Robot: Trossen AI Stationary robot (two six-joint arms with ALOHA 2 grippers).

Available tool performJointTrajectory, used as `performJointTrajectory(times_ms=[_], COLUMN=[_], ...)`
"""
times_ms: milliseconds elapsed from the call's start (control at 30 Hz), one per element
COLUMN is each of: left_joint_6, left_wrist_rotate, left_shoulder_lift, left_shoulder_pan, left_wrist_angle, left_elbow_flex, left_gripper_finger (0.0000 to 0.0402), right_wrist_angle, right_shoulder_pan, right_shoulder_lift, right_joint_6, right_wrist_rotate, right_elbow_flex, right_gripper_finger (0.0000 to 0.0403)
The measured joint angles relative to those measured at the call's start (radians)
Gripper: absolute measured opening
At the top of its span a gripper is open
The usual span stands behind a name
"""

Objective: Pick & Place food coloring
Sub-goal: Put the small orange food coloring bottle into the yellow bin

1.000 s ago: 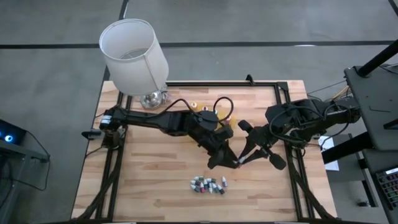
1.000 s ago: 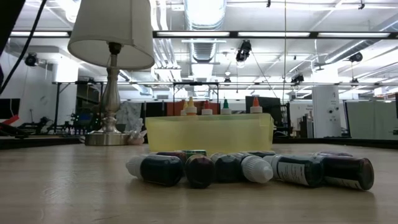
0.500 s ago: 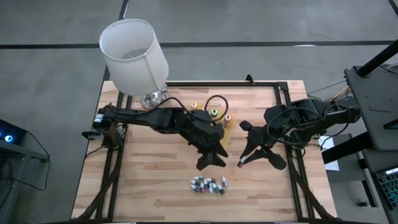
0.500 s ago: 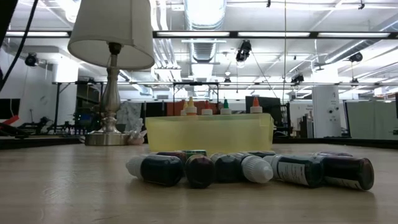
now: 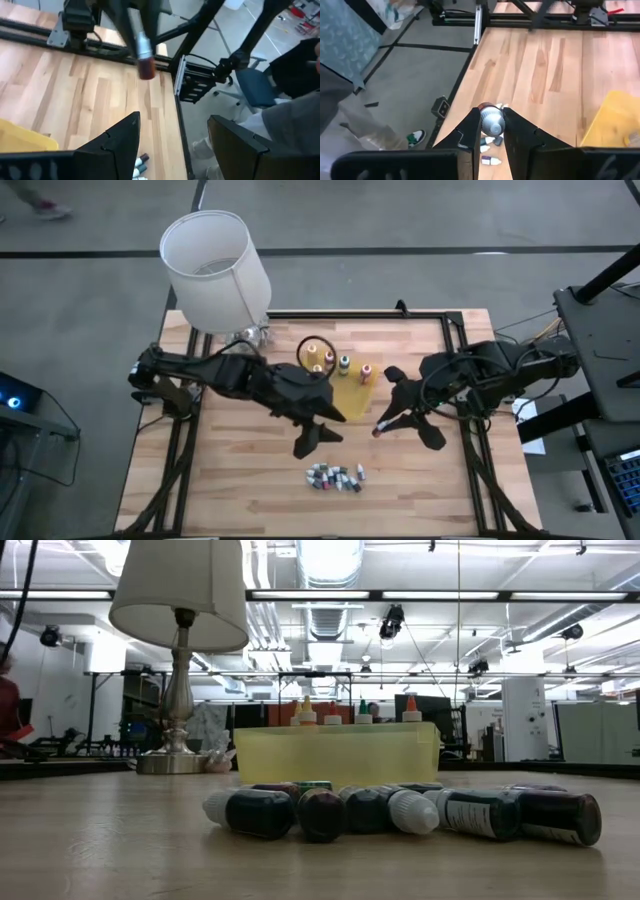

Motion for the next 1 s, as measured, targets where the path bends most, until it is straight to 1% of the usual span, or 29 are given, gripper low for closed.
performJointTrajectory(times_ms=[133, 200, 367, 500, 600, 700, 833, 900, 1000], left_joint_6=[0.008, 0.014, 0.014, 0.01, 0.005, -0.01, -0.14, -0.132, -0.063], left_wrist_rotate=[-0.038, -0.057, -0.065, -0.065, -0.064, -0.065, -0.066, -0.069, -0.073], left_shoulder_lift=[-0.056, -0.093, -0.195, -0.276, -0.328, -0.373, -0.411, -0.424, -0.444], left_shoulder_pan=[-0.014, -0.017, -0.018, -0.018, -0.018, -0.018, -0.019, -0.016, -0.008], left_wrist_angle=[0.051, 0.126, 0.363, 0.491, 0.537, 0.539, 0.581, 0.598, 0.593], left_elbow_flex=[-0.099, -0.173, -0.393, -0.544, -0.636, -0.709, -0.783, -0.813, -0.856], left_gripper_finger=[0.0204, 0.0204, 0.0204, 0.0204, 0.0204, 0.0204, 0.0204, 0.0204, 0.0204], right_wrist_angle=[0.032, 0.047, 0.073, 0.071, 0.071, 0.068, 0.064, 0.061, 0.054], right_shoulder_pan=[0.0, 0.0, -0.013, -0.037, -0.063, -0.1, -0.153, -0.182, -0.228], right_shoulder_lift=[0.0, 0.0, 0.0, 0.0, 0.0, 0.0, 0.0, 0.0, 0.0], right_joint_6=[0.005, 0.016, 0.077, 0.12, 0.139, 0.163, 0.163, 0.162, 0.15], right_wrist_rotate=[0.012, 0.015, 0.018, 0.022, 0.022, 0.022, 0.015, 0.014, 0.013], right_elbow_flex=[-0.04, -0.06, -0.102, -0.126, -0.141, -0.15, -0.165, -0.173, -0.179], right_gripper_finger=[0.0054, 0.0054, 0.0054, 0.0054, 0.0054, 0.0054, 0.0054, 0.0054, 0.0054])
